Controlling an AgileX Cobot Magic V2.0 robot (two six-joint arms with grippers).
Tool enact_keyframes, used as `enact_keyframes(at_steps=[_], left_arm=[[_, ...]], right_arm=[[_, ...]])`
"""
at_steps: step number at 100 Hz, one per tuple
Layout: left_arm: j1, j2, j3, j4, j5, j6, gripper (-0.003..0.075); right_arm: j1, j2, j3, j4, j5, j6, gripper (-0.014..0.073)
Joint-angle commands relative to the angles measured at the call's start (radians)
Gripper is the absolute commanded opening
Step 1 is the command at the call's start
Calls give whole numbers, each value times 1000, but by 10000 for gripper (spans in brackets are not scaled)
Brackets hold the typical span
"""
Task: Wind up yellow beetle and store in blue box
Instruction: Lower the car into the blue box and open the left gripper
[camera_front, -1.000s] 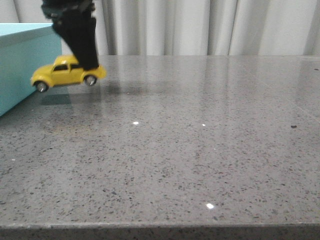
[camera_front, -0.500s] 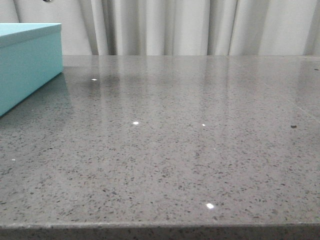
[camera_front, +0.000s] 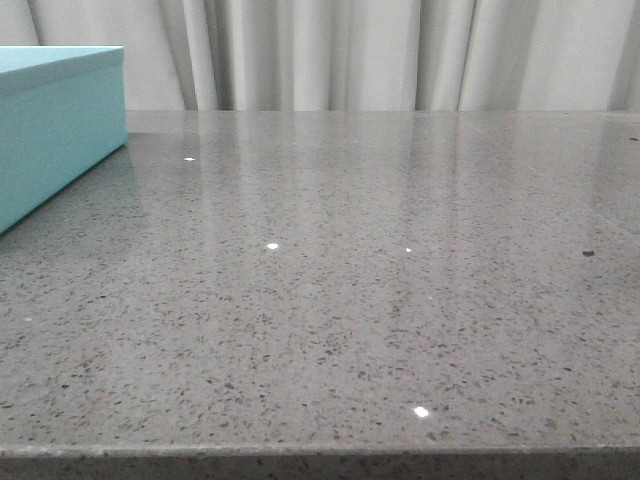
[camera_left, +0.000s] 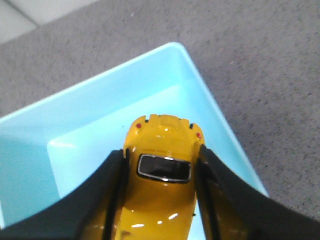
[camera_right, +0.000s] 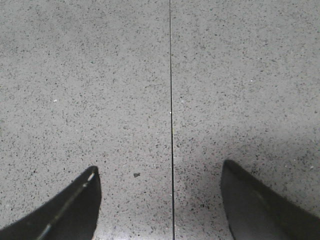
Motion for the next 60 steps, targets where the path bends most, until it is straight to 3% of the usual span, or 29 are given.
enact_keyframes(at_steps=[1,26,60], left_arm=[[39,-50,24,-10,2,-42,104],[100,-50,233,-10,-31,-46,104],[102,-50,437,-17,-161,-46,109]], right_arm=[[1,-14,-29,-3,-66,-15,510],[1,-14,-29,-3,-69,-15,510],[1,-14,-29,-1,-77,-15,510]])
